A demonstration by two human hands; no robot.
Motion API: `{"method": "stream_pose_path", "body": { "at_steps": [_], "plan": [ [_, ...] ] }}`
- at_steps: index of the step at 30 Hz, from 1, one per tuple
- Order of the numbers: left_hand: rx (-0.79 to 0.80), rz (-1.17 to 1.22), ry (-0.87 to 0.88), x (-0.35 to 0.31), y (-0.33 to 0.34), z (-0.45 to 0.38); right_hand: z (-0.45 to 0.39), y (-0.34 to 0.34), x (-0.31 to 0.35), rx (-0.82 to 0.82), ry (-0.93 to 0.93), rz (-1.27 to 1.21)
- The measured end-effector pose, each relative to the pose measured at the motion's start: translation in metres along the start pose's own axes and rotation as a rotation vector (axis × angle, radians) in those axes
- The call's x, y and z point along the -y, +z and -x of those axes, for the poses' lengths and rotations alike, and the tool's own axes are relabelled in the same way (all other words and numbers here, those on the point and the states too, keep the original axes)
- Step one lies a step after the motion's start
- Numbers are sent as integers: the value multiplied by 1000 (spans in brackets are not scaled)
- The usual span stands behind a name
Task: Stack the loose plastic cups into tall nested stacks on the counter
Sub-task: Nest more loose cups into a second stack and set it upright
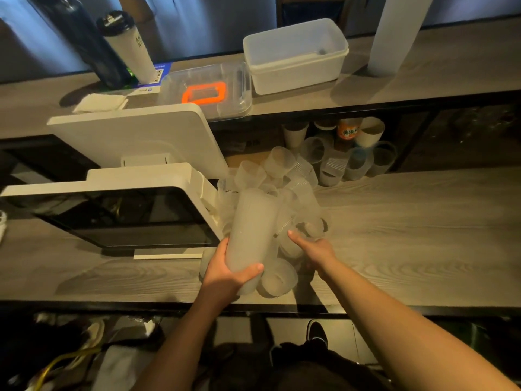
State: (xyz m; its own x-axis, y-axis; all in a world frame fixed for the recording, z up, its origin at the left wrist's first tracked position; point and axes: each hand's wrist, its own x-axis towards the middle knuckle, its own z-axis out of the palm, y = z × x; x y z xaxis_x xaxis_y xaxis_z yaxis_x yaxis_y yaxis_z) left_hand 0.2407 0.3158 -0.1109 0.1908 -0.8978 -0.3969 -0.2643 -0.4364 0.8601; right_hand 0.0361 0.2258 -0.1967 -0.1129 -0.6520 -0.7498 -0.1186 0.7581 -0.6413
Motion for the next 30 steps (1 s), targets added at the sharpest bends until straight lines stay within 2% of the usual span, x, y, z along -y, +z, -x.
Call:
{"method": "stream_pose_path", "body": {
  "at_steps": [9, 14, 19, 30],
  "plan": [
    [-46, -5, -36, -5, -1, 6, -10, 2, 7, -23, 96, -34],
    [-37, -21, -28, -9, 5, 5, -6, -16, 14, 85, 175, -99],
    [-27, -15, -5, -14, 11, 2, -1, -35, 25, 314, 263, -71],
    [-22, -16, 36, -23, 21, -4, 10, -67, 35, 369, 209, -15]
  ]
}}
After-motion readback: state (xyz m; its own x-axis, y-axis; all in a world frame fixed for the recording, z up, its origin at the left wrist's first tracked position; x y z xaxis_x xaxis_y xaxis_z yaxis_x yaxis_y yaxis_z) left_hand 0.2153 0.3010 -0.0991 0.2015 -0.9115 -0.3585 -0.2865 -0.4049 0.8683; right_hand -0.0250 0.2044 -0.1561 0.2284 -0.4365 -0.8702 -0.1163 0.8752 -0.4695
